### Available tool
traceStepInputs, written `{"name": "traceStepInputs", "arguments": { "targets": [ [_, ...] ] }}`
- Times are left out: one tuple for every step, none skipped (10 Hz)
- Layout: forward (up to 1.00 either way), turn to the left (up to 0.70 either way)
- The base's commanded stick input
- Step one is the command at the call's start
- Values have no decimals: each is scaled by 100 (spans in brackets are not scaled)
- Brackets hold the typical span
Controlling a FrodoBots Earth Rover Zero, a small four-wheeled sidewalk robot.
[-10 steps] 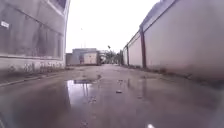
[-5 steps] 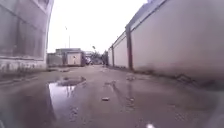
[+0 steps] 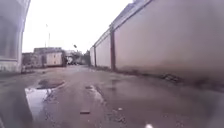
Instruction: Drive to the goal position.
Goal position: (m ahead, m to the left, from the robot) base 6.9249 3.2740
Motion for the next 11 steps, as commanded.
{"name": "traceStepInputs", "arguments": {
  "targets": [
    [85,34],
    [85,34],
    [85,0],
    [85,34],
    [85,34],
    [85,34],
    [85,29],
    [85,5],
    [85,20],
    [85,34],
    [85,34]
  ]
}}
